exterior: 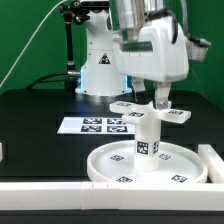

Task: Assemble round table

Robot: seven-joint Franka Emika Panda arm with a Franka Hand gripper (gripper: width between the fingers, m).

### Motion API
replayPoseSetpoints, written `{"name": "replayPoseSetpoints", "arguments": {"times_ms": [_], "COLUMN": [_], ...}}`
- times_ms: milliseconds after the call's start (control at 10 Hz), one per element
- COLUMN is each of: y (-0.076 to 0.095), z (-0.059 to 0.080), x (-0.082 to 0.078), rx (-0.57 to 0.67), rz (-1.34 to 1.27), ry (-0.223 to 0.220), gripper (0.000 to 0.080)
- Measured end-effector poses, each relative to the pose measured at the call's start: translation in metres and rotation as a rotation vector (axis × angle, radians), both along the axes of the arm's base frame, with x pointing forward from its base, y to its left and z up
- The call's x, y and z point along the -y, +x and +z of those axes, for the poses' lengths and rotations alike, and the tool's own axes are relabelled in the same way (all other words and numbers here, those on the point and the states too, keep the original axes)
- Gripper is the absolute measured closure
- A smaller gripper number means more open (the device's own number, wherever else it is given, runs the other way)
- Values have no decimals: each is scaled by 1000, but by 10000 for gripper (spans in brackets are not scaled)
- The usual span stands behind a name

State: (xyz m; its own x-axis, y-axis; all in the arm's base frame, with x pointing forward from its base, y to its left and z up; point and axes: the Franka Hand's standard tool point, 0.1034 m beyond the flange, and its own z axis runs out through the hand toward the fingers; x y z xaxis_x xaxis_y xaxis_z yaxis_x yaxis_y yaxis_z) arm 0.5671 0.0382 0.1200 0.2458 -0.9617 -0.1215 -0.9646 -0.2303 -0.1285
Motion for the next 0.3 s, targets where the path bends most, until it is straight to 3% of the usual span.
{"name": "replayPoseSetpoints", "arguments": {"times_ms": [300], "y": [-1], "z": [-4], "x": [0], "rx": [-3], "rz": [3], "ry": [-1], "gripper": [151]}}
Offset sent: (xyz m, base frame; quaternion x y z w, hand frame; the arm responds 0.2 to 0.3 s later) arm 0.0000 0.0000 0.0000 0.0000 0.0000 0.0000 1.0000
